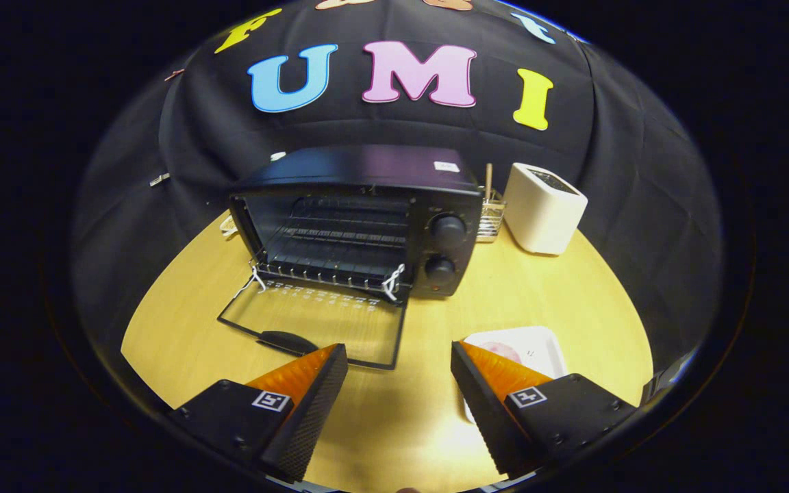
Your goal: Open the toaster oven, put the food inside, and close the toaster oven door.
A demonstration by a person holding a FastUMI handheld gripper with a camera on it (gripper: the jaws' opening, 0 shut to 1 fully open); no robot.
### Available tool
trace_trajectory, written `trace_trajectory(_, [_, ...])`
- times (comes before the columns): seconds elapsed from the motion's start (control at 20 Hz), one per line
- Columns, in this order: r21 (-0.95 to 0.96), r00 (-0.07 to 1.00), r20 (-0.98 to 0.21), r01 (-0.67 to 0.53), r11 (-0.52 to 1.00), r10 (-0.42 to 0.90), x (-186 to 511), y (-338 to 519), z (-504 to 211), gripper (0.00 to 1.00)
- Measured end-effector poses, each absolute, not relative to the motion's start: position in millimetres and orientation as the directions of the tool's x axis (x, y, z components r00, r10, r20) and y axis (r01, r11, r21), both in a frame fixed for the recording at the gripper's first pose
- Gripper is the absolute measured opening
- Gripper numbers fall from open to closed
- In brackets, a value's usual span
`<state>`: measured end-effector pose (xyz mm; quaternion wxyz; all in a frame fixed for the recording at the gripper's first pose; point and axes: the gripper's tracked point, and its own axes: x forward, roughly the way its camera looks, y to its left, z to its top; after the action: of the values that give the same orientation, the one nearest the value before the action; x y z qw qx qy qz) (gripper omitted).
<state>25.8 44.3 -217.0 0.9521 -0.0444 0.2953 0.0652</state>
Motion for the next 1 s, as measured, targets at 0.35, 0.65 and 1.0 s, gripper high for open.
trace_trajectory(0.35, [-0.043, 0.827, -0.561, -0.077, 0.996, 0.039, 50, -63, -199, 0.99])
trace_trajectory(0.65, [-0.027, 0.784, -0.621, -0.021, 0.999, 0.000, 55, -143, -217, 0.99])
trace_trajectory(1.0, [-0.014, 0.645, -0.760, -0.139, 0.990, 0.080, 41, -175, -287, 1.00])
